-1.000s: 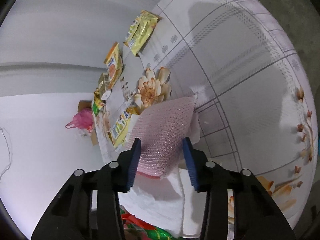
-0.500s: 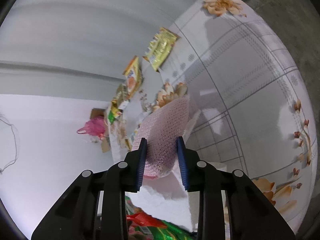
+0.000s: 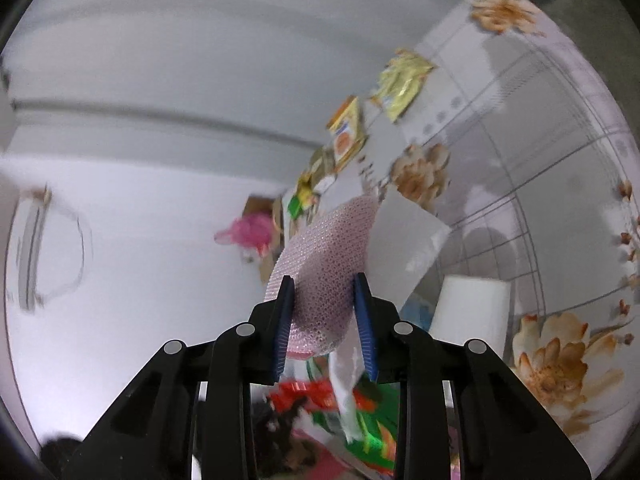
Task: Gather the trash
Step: 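Lift the pink sponge with the right gripper while the left holds the snack bag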
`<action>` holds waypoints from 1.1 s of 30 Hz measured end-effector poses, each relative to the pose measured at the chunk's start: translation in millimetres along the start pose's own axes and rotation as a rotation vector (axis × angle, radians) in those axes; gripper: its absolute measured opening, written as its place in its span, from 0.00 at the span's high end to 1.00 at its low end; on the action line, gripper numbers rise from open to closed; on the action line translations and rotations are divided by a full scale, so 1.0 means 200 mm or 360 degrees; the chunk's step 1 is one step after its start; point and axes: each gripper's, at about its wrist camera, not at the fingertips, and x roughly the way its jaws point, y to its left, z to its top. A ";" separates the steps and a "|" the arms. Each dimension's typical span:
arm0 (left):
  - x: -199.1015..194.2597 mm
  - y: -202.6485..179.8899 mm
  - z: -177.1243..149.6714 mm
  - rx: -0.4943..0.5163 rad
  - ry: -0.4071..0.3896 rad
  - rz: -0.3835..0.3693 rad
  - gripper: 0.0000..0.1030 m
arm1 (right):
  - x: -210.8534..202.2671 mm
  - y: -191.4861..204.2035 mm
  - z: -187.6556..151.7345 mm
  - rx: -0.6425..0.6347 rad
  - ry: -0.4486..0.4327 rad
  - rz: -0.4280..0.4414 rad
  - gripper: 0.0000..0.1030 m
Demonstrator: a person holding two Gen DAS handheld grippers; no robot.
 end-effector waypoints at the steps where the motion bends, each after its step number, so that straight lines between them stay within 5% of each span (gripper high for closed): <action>1: 0.00 0.00 0.00 -0.0002 0.0001 0.0002 0.98 | 0.01 0.02 -0.02 -0.0050 0.0029 -0.0059 0.72; 8: 0.01 0.01 0.00 -0.0036 0.0026 -0.0007 0.98 | 0.11 0.08 -0.08 -0.0262 0.0201 -0.0309 0.65; 10: 0.01 0.01 0.00 -0.0034 0.0028 -0.0007 0.98 | 0.10 0.08 -0.10 -0.0281 0.0211 -0.0320 0.55; 33: 0.01 -0.01 -0.02 -0.0044 0.0034 -0.0025 0.98 | 0.19 0.21 -0.10 -0.0520 0.0140 -0.0695 0.37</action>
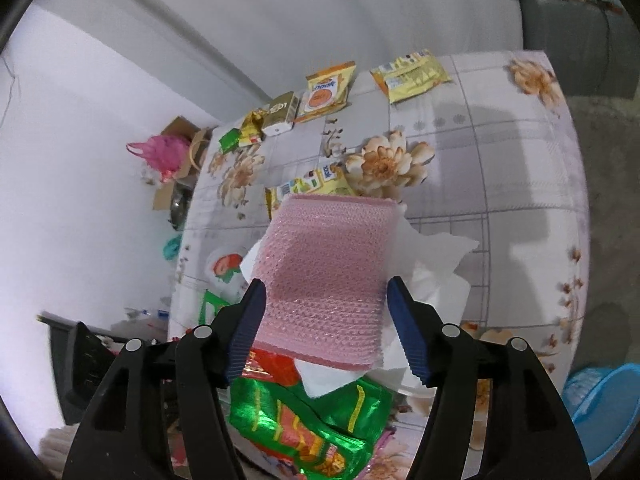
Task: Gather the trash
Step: 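Lift the pink sponge with the right gripper while the left holds the snack bag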
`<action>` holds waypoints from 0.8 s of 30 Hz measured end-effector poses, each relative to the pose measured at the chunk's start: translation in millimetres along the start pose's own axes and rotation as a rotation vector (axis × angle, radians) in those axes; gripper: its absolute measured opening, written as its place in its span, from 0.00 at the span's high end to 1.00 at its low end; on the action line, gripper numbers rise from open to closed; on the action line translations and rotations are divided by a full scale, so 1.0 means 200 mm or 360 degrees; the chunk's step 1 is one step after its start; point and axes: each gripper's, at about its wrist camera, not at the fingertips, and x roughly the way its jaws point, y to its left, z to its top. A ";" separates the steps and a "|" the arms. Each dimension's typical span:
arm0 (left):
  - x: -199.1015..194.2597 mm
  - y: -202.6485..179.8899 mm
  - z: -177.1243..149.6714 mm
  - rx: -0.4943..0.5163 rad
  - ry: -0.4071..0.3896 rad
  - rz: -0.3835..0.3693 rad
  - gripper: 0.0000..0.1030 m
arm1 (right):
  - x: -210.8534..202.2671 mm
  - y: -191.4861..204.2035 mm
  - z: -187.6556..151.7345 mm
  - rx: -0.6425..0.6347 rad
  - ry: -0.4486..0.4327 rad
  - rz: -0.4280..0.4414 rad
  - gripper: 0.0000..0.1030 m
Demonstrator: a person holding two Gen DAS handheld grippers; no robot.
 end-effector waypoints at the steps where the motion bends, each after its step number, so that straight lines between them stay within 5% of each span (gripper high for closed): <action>1: 0.00 0.01 0.00 -0.0001 0.0000 0.0000 0.98 | 0.00 0.01 0.00 -0.0011 0.0003 -0.0006 0.33; 12: 0.00 0.02 0.00 -0.0024 0.0019 -0.0014 0.98 | 0.16 0.12 0.05 -0.0171 0.0146 -0.0263 0.18; 19: 0.01 0.05 0.00 -0.0049 0.0027 -0.0026 0.98 | 0.22 0.13 0.05 -0.0167 0.0181 -0.0371 0.21; 24: 0.00 0.05 -0.01 -0.0052 0.0019 -0.0024 0.98 | 0.14 0.10 0.05 -0.0100 0.0094 -0.0298 0.26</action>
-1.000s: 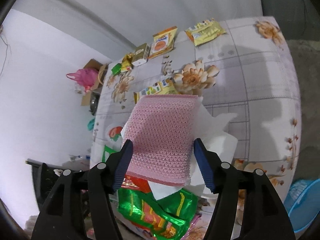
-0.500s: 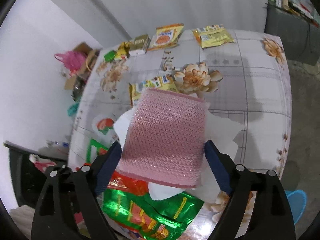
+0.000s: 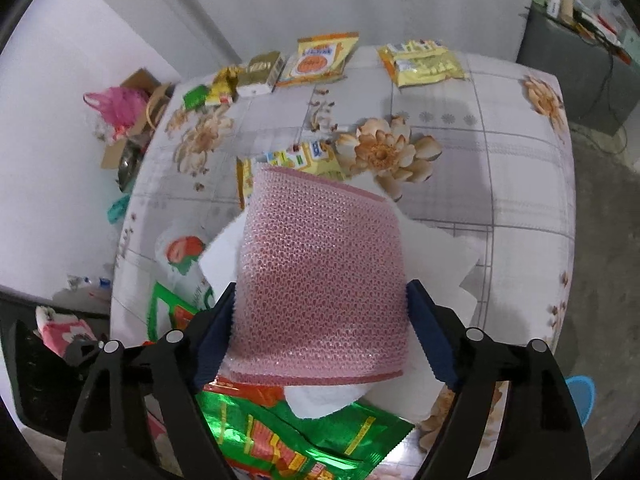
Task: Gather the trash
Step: 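Lift the pink sponge with the right gripper while the left holds the snack bag, then carry both items to the blue wastebasket and open both grippers over it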
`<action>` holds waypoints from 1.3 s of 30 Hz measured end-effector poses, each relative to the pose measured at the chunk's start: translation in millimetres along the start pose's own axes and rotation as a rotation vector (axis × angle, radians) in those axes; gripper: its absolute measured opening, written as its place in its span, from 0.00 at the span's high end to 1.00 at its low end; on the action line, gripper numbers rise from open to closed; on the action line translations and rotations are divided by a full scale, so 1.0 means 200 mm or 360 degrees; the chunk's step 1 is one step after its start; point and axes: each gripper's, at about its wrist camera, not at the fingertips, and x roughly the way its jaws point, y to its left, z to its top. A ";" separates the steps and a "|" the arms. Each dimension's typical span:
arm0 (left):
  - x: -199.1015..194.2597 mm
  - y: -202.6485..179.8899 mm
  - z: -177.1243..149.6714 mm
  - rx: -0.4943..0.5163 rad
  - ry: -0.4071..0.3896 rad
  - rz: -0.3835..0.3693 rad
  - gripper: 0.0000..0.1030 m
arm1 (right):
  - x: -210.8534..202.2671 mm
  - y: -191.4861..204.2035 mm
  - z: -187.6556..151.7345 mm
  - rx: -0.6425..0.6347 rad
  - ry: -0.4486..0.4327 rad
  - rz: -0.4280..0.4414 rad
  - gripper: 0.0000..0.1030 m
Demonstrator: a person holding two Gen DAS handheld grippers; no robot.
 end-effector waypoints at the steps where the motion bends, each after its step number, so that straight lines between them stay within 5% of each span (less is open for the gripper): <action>1: 0.00 0.00 0.00 -0.0002 -0.0003 0.0001 0.98 | -0.02 -0.01 0.00 -0.0037 -0.0036 0.0071 0.26; 9: -0.06 0.00 0.02 -0.0009 -0.0038 0.0003 0.98 | -0.31 -0.19 -0.06 0.0190 -0.0276 0.0464 0.26; 15: -0.15 -0.05 0.06 0.0026 -0.0102 0.0006 0.98 | -0.48 -0.26 -0.24 0.0259 -0.0416 0.0573 0.26; 29: -0.24 -0.41 0.17 0.0204 -0.0155 -0.0183 0.98 | -0.75 -0.56 -1.06 0.0637 -0.0830 0.0472 0.26; 39: -0.03 -0.96 0.25 0.0474 0.0019 -0.0389 0.98 | -0.82 -0.91 -1.68 0.1067 -0.1118 0.0426 0.26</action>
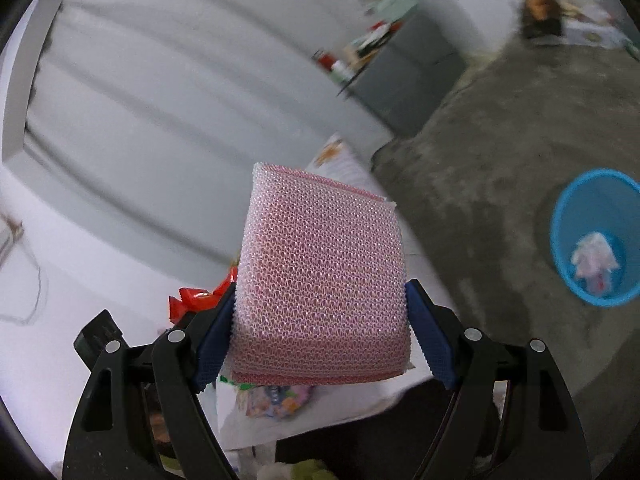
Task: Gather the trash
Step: 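Carry both items to the blue wastebasket and open both grippers over it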
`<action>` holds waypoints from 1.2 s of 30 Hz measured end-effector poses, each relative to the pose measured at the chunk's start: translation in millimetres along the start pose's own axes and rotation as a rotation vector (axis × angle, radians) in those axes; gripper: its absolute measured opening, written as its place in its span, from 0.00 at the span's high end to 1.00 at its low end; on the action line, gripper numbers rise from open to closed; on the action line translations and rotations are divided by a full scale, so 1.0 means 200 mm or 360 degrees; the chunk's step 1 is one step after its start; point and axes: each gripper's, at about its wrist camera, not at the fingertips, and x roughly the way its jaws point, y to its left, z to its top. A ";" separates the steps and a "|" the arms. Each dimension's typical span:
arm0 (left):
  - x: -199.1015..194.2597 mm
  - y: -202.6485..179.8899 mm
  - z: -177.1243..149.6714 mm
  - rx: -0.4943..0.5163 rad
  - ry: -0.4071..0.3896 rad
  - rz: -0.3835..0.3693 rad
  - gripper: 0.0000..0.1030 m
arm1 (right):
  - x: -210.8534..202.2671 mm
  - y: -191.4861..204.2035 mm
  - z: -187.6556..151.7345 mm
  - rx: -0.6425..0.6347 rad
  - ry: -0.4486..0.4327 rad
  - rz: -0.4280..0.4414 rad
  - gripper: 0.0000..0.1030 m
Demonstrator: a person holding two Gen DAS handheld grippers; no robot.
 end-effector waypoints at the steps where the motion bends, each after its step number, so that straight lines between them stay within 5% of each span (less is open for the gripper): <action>1: 0.03 -0.04 0.02 0.0019 0.0014 -0.0018 0.98 | -0.03 -0.04 0.00 0.0025 -0.0029 -0.0016 0.26; 8: 0.38 -0.39 0.17 0.0146 0.0183 -0.0200 0.98 | -0.19 -0.30 0.01 0.0182 -0.0162 -0.0143 0.26; 17: 1.03 -0.85 0.28 0.0184 0.0590 -0.0417 0.98 | -0.34 -0.74 0.02 0.0487 -0.0327 -0.0308 0.26; 25: 1.66 -1.22 0.18 0.0361 0.0845 -0.0370 0.97 | -0.25 -1.16 0.02 0.0800 -0.0242 -0.0361 0.26; 30: 1.96 -1.30 0.10 0.0387 0.0861 -0.0339 0.96 | -0.14 -1.36 0.10 0.0874 -0.0196 -0.0454 0.22; 34: 2.14 -1.27 0.03 0.0303 0.0969 -0.0274 0.73 | -0.05 -1.52 0.12 0.0910 -0.0110 -0.0644 0.20; 36: 2.16 -1.25 0.02 0.0261 0.0966 -0.0249 0.70 | -0.04 -1.54 0.11 0.0906 -0.0100 -0.0692 0.20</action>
